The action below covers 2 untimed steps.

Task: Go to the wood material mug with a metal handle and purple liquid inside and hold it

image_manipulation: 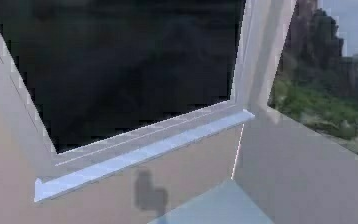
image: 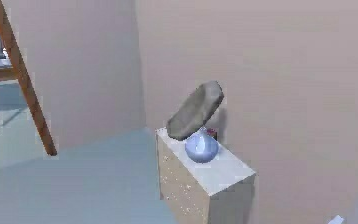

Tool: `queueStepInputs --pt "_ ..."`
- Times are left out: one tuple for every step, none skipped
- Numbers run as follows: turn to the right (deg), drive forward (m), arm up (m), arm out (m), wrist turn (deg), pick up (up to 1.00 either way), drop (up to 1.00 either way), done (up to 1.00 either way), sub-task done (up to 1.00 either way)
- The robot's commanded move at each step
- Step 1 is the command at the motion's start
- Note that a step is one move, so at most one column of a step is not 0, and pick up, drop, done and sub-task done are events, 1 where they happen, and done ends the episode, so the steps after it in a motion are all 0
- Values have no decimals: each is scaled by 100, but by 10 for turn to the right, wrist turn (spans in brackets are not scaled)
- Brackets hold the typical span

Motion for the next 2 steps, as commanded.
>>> queueStepInputs --pt "-450 0 0 0 0 0 0 0 0" --pt "-330 0 0 0 0 0 0 0 0"
